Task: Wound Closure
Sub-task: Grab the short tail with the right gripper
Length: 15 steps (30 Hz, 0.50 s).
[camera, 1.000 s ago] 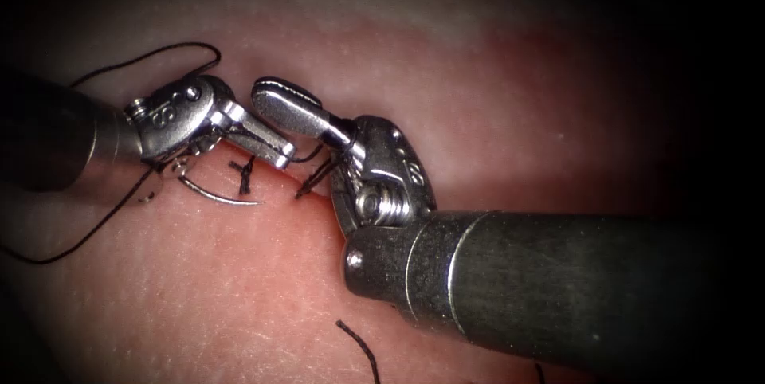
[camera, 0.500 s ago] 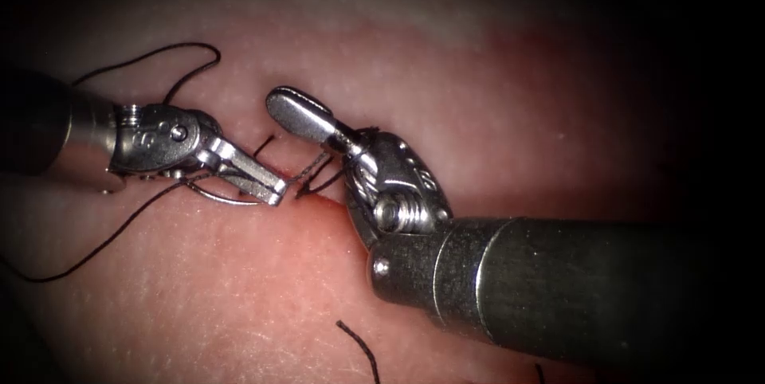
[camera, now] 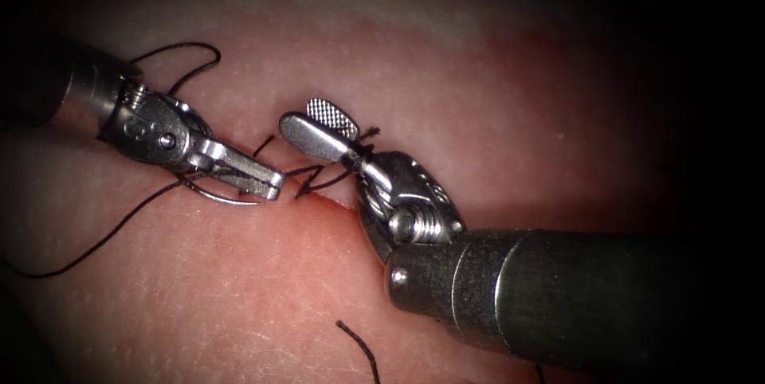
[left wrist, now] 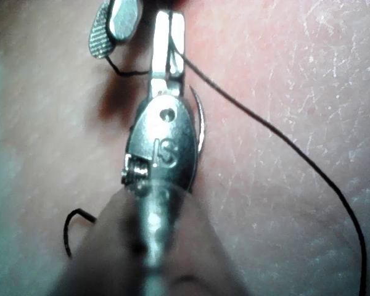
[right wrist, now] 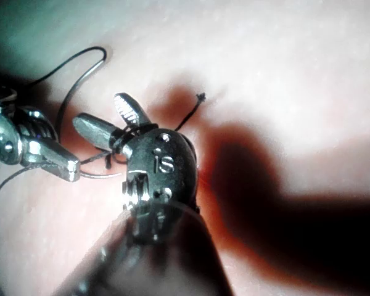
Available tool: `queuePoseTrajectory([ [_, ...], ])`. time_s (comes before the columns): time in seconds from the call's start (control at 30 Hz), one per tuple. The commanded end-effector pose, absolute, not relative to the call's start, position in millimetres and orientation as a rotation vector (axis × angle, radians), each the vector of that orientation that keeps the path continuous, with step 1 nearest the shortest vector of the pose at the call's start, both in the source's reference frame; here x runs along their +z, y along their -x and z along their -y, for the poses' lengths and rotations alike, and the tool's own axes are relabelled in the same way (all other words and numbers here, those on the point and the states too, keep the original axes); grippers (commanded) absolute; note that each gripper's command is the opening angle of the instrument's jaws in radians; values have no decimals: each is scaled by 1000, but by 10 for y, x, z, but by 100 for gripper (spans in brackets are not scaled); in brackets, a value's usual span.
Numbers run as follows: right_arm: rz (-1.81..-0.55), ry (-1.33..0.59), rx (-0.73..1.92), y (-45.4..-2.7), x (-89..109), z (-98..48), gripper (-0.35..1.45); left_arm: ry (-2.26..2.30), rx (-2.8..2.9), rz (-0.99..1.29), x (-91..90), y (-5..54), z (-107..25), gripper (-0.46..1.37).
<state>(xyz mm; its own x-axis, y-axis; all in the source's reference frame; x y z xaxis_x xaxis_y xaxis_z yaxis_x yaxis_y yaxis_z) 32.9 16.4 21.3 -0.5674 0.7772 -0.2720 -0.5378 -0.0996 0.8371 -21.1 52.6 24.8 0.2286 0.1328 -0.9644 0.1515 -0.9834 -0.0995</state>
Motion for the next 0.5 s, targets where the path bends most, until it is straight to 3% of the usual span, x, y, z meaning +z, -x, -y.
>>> queuePoseTrajectory([
  [0.03, -1215, -295, 1820, -329, 213, -163, 57, -2449, -1917, -288, 247, 212, -526, -35],
  [0.27, -1202, -327, 1892, -325, 218, -152, 53, -2381, -1948, -301, 239, 224, -516, -35],
  [0.5, -1184, -359, 1955, -312, 228, -138, 38, -2369, -1956, -292, 244, 228, -510, -35],
])
